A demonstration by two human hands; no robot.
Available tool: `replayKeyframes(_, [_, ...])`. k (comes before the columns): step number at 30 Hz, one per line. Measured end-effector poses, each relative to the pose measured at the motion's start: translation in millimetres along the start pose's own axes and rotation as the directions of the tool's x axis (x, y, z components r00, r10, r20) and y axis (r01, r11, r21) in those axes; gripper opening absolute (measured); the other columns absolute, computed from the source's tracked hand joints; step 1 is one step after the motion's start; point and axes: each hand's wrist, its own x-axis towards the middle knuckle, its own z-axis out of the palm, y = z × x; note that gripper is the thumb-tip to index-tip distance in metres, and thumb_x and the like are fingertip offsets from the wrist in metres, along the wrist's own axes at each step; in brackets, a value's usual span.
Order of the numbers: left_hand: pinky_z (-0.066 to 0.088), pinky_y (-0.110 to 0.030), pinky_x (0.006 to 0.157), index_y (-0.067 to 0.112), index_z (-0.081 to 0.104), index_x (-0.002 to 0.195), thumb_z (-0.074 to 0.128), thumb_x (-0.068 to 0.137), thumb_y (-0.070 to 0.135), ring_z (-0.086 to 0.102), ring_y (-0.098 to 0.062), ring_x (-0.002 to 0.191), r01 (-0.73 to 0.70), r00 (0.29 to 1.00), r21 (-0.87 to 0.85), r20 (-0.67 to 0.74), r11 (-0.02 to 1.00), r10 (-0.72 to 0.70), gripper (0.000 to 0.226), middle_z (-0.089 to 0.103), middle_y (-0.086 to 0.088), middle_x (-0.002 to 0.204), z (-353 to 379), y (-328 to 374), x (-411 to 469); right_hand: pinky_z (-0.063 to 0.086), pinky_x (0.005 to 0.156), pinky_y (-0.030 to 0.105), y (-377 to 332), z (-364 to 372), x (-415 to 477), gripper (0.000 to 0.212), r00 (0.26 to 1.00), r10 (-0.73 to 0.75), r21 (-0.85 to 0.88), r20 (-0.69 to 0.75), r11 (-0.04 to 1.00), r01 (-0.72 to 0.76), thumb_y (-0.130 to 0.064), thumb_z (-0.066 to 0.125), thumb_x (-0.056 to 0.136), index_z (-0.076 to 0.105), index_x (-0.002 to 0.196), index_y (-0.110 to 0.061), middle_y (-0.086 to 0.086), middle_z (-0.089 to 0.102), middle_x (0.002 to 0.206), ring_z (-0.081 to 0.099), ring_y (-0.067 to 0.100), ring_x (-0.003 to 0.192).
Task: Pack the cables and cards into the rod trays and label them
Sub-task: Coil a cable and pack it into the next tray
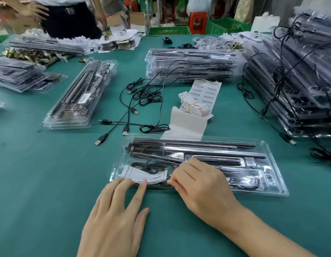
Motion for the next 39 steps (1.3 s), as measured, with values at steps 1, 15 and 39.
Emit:
replayKeyframes(1, [0.044,-0.04,0.095,0.013,0.073,0.126,0.049,0.093,0.037,0.058,-0.032,0.117,0.013,1.0,-0.023,0.009,1.0,-0.013,0.048,0.069,-0.013,0.116,-1.2,0.8,0.1,0.047,0.059,0.032,0.1,0.1,-0.4,0.024,1.0,0.004,0.004,0.0,1.0,-0.004,-0.022,0.058,0.103,0.061,0.08,-0.015,-0.003,0.055,0.075,0.048,0.02,0.07])
replayKeyframes(15, [0.042,-0.034,0.092,0.017,0.073,0.126,0.047,0.094,0.036,0.058,-0.022,0.119,0.085,0.996,-0.188,0.055,0.978,-0.076,0.046,0.068,-0.004,0.121,-4.6,-5.0,1.9,0.046,0.06,0.031,1.2,1.4,-1.4,0.022,0.999,0.028,0.056,0.03,0.998,-0.03,-0.024,0.059,0.102,0.062,0.082,-0.016,-0.004,0.055,0.078,0.048,0.018,0.073])
replayKeyframes(39, [0.033,-0.036,0.055,0.023,0.081,0.106,0.062,0.098,0.014,0.046,-0.024,0.051,0.006,0.974,0.09,-0.227,0.996,0.015,0.022,0.051,0.0,0.065,1.3,-30.9,20.4,0.044,0.058,0.028,1.2,0.5,0.1,0.022,0.996,0.087,0.12,0.023,0.989,-0.09,-0.023,0.059,0.101,0.062,0.082,-0.015,-0.005,0.056,0.079,0.047,0.018,0.073])
